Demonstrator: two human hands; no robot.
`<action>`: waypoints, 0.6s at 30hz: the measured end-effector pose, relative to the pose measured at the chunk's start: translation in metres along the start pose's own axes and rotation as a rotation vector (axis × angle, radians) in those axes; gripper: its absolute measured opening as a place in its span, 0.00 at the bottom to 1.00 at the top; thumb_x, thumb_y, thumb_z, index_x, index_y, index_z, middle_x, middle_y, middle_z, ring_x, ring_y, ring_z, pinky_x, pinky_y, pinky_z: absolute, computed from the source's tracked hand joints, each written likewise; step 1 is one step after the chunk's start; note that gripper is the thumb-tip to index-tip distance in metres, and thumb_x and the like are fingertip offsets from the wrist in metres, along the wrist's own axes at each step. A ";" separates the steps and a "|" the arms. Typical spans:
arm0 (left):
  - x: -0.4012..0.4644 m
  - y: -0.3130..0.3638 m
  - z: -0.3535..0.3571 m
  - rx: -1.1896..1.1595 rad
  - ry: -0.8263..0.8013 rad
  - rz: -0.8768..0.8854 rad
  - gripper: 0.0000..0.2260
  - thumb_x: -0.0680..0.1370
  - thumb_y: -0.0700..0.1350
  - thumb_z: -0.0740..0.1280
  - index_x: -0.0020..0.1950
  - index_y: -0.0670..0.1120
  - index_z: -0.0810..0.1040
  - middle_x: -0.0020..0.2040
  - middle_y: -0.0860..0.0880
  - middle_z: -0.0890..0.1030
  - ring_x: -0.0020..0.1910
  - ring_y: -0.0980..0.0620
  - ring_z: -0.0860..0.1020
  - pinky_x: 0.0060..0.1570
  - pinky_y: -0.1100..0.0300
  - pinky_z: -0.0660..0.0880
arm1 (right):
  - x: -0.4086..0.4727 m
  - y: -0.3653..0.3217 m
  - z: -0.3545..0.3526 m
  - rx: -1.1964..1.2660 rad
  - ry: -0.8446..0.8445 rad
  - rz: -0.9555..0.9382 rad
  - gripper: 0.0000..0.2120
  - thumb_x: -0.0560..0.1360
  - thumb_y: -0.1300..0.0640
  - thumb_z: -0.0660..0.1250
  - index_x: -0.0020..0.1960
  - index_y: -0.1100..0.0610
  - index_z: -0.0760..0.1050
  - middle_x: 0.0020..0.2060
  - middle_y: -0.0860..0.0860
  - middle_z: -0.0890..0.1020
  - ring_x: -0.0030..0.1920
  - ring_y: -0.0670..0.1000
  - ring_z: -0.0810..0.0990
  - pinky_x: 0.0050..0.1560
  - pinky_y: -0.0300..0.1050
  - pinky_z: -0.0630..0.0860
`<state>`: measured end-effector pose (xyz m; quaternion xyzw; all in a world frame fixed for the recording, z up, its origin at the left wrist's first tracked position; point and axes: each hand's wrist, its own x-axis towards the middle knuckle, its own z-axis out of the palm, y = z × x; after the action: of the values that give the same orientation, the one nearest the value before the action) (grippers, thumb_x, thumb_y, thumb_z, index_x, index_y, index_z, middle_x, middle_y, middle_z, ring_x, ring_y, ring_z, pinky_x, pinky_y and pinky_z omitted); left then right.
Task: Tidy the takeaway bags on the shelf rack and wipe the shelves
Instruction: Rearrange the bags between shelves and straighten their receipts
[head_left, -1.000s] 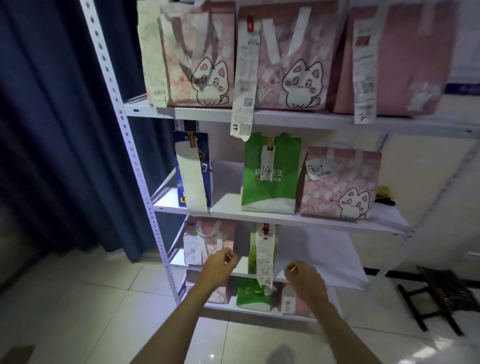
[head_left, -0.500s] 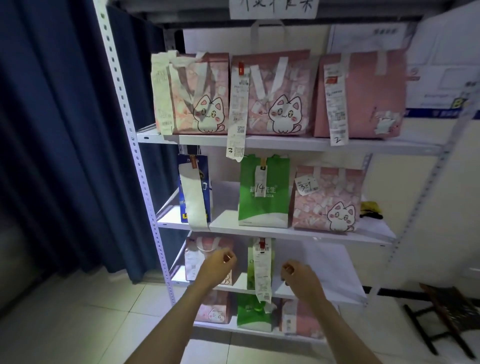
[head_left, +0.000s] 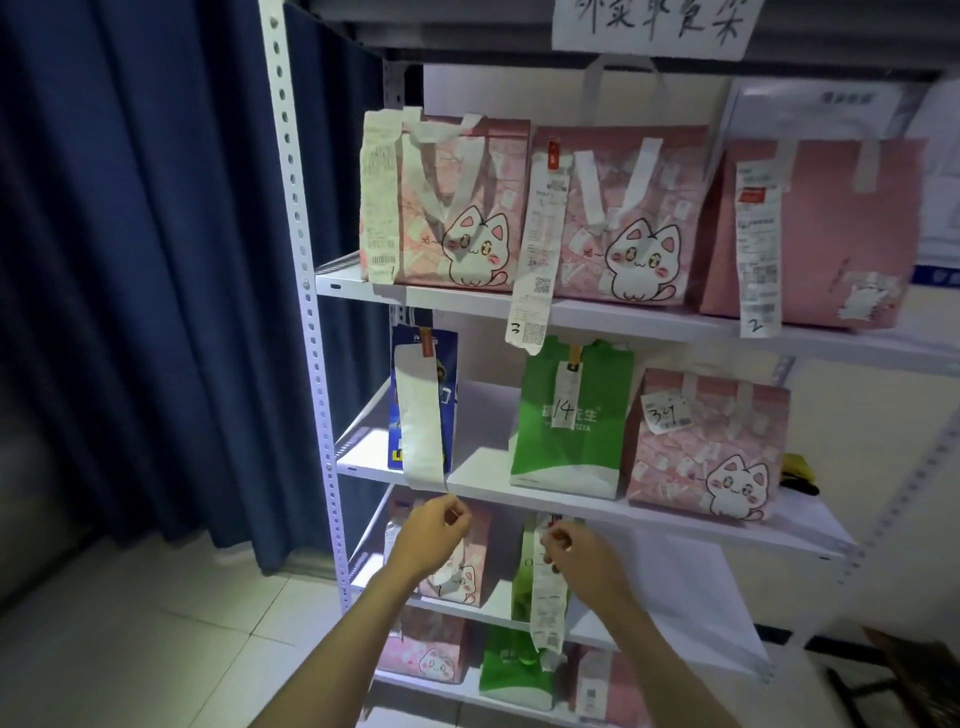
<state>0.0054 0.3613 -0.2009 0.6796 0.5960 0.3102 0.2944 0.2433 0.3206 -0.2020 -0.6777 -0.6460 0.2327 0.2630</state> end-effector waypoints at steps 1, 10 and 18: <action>0.007 -0.002 -0.005 0.001 -0.002 0.001 0.06 0.81 0.47 0.66 0.46 0.49 0.80 0.42 0.53 0.84 0.43 0.53 0.83 0.52 0.49 0.83 | 0.007 -0.008 0.002 0.003 0.006 -0.011 0.09 0.82 0.51 0.64 0.44 0.51 0.79 0.37 0.48 0.84 0.40 0.51 0.84 0.44 0.47 0.82; 0.069 0.033 -0.032 -0.044 0.060 0.129 0.04 0.81 0.49 0.67 0.45 0.54 0.79 0.43 0.55 0.84 0.44 0.54 0.83 0.50 0.51 0.82 | 0.064 -0.041 -0.028 -0.006 0.119 -0.043 0.07 0.80 0.51 0.67 0.45 0.49 0.81 0.37 0.44 0.85 0.38 0.45 0.84 0.44 0.48 0.83; 0.087 0.122 -0.030 -0.092 0.090 0.287 0.05 0.82 0.48 0.67 0.49 0.50 0.82 0.45 0.55 0.84 0.45 0.58 0.82 0.49 0.57 0.80 | 0.086 -0.042 -0.112 0.002 0.271 -0.151 0.05 0.82 0.53 0.67 0.48 0.51 0.80 0.38 0.46 0.84 0.39 0.46 0.84 0.45 0.44 0.83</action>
<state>0.0670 0.4347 -0.0819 0.7292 0.4904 0.4060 0.2508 0.2902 0.4016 -0.0880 -0.6522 -0.6535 0.1195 0.3651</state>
